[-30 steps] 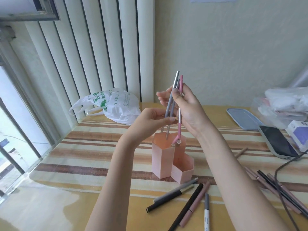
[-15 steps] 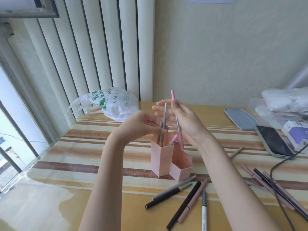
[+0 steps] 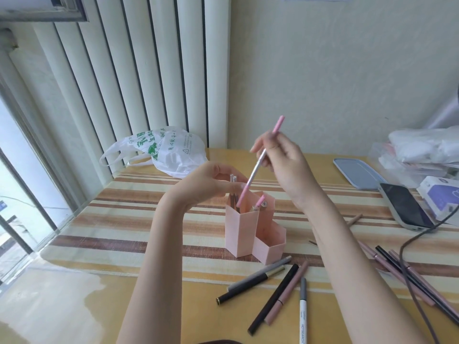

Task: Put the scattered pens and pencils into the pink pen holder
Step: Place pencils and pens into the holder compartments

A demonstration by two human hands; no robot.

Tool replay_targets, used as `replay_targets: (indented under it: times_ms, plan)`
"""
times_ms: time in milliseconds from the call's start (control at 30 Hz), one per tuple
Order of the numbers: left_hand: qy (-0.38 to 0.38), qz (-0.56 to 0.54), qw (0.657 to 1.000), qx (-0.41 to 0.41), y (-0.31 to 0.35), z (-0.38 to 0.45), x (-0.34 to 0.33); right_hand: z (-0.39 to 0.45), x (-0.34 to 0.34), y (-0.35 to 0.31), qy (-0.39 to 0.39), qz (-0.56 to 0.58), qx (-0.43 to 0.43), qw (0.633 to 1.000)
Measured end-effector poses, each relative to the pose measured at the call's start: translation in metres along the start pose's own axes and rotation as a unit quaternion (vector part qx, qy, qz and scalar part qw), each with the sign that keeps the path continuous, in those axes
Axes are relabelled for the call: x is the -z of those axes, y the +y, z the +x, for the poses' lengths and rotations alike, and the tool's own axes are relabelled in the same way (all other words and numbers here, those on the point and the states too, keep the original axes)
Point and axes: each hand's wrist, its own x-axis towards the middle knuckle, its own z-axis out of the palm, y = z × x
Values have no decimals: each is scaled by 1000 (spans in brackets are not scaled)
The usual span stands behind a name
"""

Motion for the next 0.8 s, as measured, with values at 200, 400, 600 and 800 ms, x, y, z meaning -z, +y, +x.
replay_targets:
  times_ms: [200, 400, 600, 800]
  plan:
    - [33, -51, 997, -46, -2, 3, 2, -8, -4, 6, -103, -107, -51, 988]
    - [53, -94, 992, -73, 2, 2, -3, -14, 2, 3, -124, -95, -60, 986]
    - [57, -68, 994, -65, 1, -2, -13, -23, 6, 7, -150, -68, -91, 982]
    - [202, 3, 976, -84, -10, -16, -36, -44, 7, 5, -74, -47, -94, 992]
